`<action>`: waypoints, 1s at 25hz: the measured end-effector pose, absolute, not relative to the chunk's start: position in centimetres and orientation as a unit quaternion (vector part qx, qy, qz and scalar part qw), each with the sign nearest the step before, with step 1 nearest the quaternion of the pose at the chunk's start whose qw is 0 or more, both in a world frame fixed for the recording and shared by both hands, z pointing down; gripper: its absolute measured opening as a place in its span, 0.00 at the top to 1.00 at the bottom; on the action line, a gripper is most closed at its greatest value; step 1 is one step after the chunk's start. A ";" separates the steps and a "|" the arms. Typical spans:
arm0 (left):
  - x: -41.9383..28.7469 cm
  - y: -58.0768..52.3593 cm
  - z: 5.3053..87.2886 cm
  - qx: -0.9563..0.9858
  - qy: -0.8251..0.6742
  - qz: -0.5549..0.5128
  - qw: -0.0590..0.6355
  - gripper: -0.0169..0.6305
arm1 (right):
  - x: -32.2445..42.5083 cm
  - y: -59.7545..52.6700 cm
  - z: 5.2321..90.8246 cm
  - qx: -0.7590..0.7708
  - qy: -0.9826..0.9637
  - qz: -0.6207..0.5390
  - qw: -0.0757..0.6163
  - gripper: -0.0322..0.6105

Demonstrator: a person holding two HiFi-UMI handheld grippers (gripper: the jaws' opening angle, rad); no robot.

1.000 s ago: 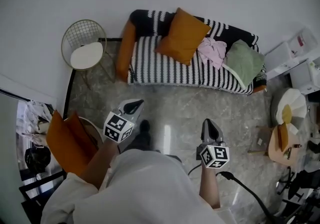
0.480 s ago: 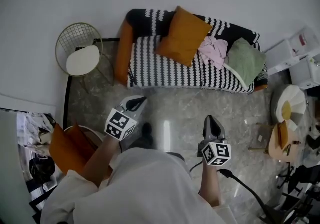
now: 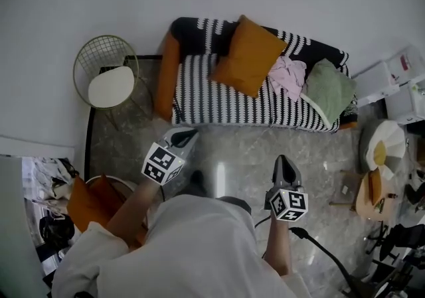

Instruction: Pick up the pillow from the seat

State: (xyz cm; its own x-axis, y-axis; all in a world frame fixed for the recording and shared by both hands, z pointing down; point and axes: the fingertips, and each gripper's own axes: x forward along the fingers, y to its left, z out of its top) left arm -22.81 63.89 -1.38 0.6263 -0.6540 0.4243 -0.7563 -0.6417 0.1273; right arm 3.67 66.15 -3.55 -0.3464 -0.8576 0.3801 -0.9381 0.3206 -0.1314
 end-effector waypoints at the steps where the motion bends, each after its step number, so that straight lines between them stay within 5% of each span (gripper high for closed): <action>1: -23.2 63.6 -1.3 0.890 -0.395 0.173 0.148 0.97 | 3.4 65.8 -3.5 0.561 -0.802 0.166 0.122 0.94; 25: -24.3 57.6 -0.3 0.882 -0.412 0.170 0.156 0.97 | 2.9 57.5 -1.5 0.543 -0.811 0.173 0.133 0.94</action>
State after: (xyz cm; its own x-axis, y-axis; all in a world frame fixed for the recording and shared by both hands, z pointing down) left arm -24.29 57.63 -0.25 0.6032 -0.6726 0.4287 -0.7788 -0.6128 0.1342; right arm 2.91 57.54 -1.49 -0.3740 -0.8351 0.4035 -0.9270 0.3492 -0.1367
